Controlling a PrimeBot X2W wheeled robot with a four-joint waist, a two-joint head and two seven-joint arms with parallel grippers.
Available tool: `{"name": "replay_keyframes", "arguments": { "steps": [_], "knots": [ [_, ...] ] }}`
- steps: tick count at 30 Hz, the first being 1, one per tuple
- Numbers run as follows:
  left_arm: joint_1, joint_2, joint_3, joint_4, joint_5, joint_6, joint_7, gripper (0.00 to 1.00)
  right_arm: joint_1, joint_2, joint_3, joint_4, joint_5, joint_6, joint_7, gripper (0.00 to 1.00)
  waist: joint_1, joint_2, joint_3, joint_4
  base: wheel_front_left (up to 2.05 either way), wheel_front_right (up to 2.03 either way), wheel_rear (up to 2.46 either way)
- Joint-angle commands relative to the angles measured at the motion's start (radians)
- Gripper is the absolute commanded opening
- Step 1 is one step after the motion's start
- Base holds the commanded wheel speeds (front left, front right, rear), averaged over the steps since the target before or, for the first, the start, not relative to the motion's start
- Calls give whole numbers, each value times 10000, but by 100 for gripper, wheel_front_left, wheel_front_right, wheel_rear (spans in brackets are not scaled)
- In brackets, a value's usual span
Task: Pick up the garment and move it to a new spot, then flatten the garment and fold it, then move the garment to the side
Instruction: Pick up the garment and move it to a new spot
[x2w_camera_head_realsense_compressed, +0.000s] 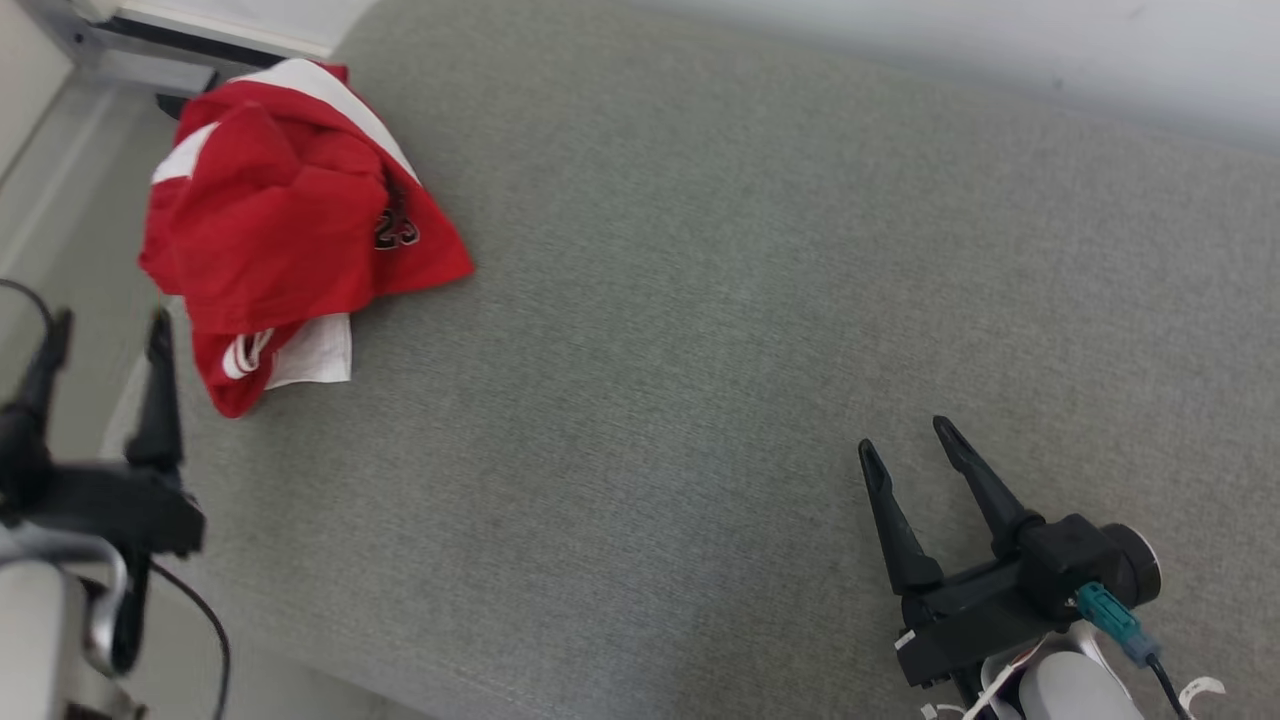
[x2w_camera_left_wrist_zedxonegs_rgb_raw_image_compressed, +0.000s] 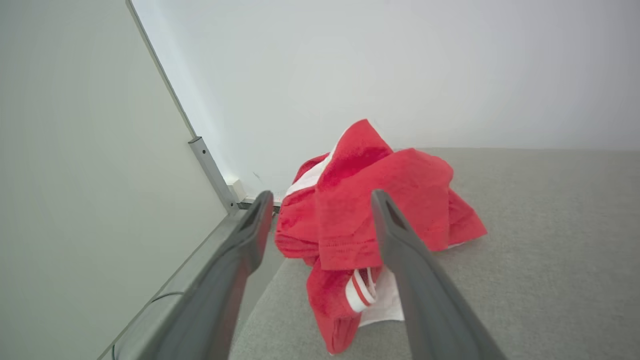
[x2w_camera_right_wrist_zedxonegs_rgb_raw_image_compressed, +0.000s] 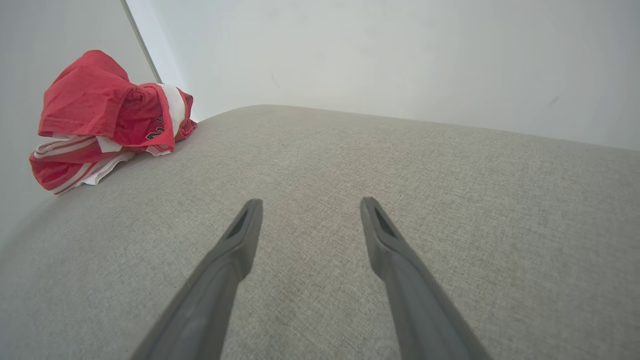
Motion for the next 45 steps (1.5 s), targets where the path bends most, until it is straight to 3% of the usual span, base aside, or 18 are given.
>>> {"name": "replay_keyframes", "arguments": {
  "steps": [1,11,18,19,20,27,34,40,45],
  "knots": [
    [-438,222,-136,324,-292,23,-32,100,-119,-83,72,-61,-97,34,-6,100,-2,-1,601,-565,0,0,0],
    [-2580,1975,-2365,2735,-2406,22,463,100,-337,-266,216,-245,22,34,-6,100,-2,-1,1062,-1169,0,0,0],
    [-3356,2223,-3163,3701,-3567,22,733,100,-348,-255,193,-209,-29,34,-3,100,-2,-1,1249,-1236,0,0,0],
    [-3437,2200,-3250,3871,-3729,22,861,58,-369,-264,195,-200,-38,34,-1,100,-2,-1,1268,-1237,0,0,0],
    [-3507,2170,-3347,3975,-3806,22,931,0,-400,-279,212,-192,-36,34,-1,100,-2,-1,1290,-1244,0,0,0],
    [-4052,2380,-3988,4178,-4021,22,485,0,-592,-295,193,-149,42,34,-1,100,-2,-1,1371,-1305,0,0,0],
    [-5168,2577,-4828,2472,-2982,22,-20,0,-386,34,-67,-165,98,34,-4,100,-2,-1,955,-1319,0,0,0],
    [-5487,1864,-5364,661,-2244,22,-26,0,-427,473,-31,-122,203,34,-4,100,-2,-1,521,-1736,0,0,0],
    [-5268,735,-5997,76,-2279,22,-29,0,-401,745,-137,-102,263,34,-6,100,-2,-1,360,-2357,0,0,0]
  ]
}}
